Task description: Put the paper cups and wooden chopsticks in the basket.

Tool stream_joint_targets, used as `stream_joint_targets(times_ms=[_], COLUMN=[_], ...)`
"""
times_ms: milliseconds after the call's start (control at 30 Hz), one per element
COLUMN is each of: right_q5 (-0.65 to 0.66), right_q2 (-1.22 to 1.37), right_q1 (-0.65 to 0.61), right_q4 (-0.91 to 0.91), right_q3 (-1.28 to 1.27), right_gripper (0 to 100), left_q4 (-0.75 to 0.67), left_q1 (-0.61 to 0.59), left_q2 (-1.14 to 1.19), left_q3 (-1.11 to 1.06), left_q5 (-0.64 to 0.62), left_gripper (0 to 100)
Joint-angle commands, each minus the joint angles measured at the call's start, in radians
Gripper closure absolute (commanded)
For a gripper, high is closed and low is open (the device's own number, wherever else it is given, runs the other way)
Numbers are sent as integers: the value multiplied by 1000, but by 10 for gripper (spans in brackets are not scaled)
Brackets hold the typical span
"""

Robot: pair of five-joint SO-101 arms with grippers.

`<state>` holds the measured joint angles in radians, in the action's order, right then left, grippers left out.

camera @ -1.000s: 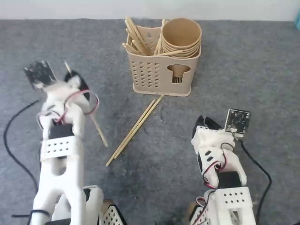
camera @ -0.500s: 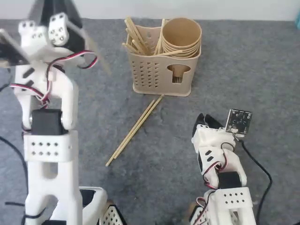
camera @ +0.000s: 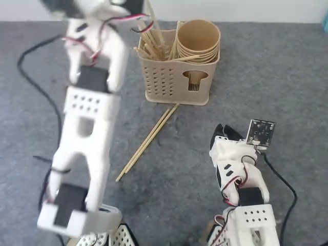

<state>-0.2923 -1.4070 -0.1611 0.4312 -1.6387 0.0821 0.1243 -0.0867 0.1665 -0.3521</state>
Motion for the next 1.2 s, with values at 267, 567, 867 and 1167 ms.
stream_joint_targets(times_ms=[267, 567, 867, 1167], right_q5=[34, 35, 35, 34], right_q2=[16, 16, 16, 16], right_q1=[5, 5, 5, 5], right_q4=[-22, -22, -22, -22], right_q3=[3, 3, 3, 3], right_gripper=[927, 926, 926, 926], left_q4=[-150, -57, 106, 798], left_q1=[5, 5, -64, -230], left_q2=[175, 150, 2, -356], left_q3=[50, 54, 50, -139], left_q5=[-9, -12, -14, -8], left_gripper=[987, 852, 827, 827])
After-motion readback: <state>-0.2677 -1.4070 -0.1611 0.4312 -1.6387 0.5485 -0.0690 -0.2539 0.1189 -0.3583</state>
